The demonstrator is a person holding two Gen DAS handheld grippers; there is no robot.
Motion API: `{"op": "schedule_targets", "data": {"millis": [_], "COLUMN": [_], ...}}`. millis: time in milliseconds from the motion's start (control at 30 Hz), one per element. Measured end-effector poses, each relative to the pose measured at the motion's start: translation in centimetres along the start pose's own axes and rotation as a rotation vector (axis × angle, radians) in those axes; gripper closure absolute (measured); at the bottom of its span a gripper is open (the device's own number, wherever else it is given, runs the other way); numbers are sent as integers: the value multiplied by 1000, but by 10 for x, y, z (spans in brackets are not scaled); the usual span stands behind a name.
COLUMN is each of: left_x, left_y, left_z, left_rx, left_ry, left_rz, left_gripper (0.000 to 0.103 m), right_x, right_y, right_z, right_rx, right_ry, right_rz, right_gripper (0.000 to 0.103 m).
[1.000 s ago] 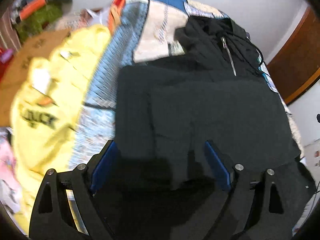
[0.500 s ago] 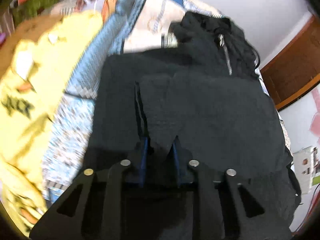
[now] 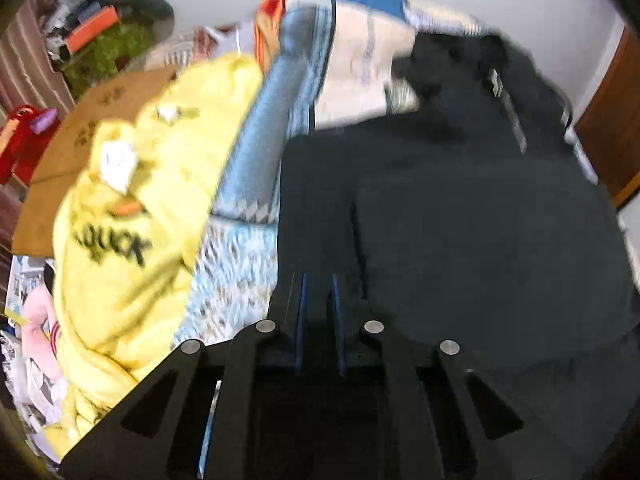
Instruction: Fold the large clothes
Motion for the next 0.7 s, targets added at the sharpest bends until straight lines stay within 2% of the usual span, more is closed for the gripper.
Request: {"op": "schedule_targets", "data": {"millis": [67,133,300,400,433,467,700], "left_x": [3,-3,-28,-49,-54,-60,-57], "left_y": [-8,-6,27,63,74,85,156], "left_z": [-4,-3,13,28,32,36,74], "left_rx": [8,31,77,111,115,115,131], "left_ry": [-9,-4,-57,-66,-73,-83,-143], "left_rz": [-29,-18,38,114,137,161,222], "left_gripper": [92,92,87,68,57,51,36], "right_x": [7,13,26,31,32,34,62], "right_y": [2,5,19,33,39,44,78], "right_z": [-4,-7,-7,-7,-7,-8,-3], "right_rx": [-14,-25,0,4,3,4,47], "right_ry": [1,-8,-1,-5,-8,-10,1], "right_rz": [-7,-10,-9,5,14,23,54], "right_gripper": [49,49,49,49,49,49,49]}}
Point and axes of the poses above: each gripper's, at about its wrist camera, not at the fingertips, and x roughly the way its jaws point, z to its right, y to its top, the point moved 4 cm from there along x, roughly the way its jaws point, and after that the axes turned 6 degrees about z, right-handed, at the moved point
